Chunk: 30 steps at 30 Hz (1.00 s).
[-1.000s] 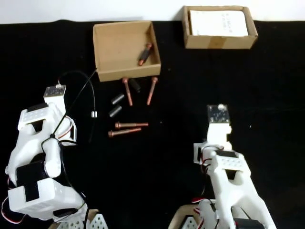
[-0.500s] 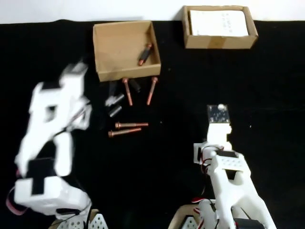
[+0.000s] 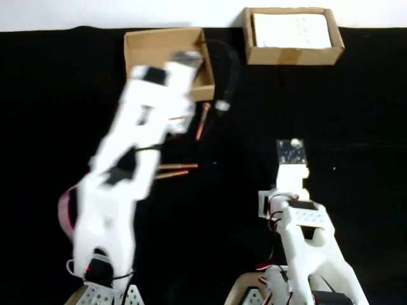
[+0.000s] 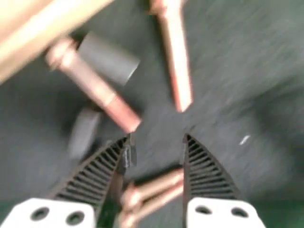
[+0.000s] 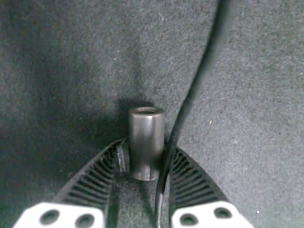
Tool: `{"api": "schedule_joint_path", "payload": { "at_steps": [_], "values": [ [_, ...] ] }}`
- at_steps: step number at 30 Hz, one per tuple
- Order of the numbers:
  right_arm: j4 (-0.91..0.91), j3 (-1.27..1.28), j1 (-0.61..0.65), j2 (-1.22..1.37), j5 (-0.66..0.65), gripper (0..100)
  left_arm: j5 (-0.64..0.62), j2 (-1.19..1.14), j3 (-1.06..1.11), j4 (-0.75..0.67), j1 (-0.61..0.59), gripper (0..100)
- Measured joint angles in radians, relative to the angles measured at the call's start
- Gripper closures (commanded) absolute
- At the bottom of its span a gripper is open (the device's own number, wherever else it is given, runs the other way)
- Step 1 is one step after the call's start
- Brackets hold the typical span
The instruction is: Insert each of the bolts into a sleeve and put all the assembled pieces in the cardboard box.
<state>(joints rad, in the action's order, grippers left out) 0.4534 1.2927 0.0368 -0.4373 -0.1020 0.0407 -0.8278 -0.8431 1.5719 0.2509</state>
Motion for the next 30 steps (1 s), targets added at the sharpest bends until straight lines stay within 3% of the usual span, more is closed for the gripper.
{"api": "schedule_joint_path", "payload": {
  "at_steps": [6, 9, 20, 30],
  "values": [
    [0.0, 0.002, -0.012, 0.0, 0.0, 99.1, -0.075, -0.301, -0.442, -0.063, 0.055, 83],
    [0.0, 0.002, -0.012, 0.0, 0.0, 99.1, -0.124, -0.408, -0.565, -0.126, 0.051, 82],
    [0.0, 0.002, -0.012, 0.0, 0.0, 99.1, -0.158, -0.479, -0.559, -0.218, 0.037, 81],
    [0.0, 0.002, -0.012, 0.0, 0.0, 99.1, -0.166, -0.488, -0.555, -0.183, 0.026, 94]
  ]
}}
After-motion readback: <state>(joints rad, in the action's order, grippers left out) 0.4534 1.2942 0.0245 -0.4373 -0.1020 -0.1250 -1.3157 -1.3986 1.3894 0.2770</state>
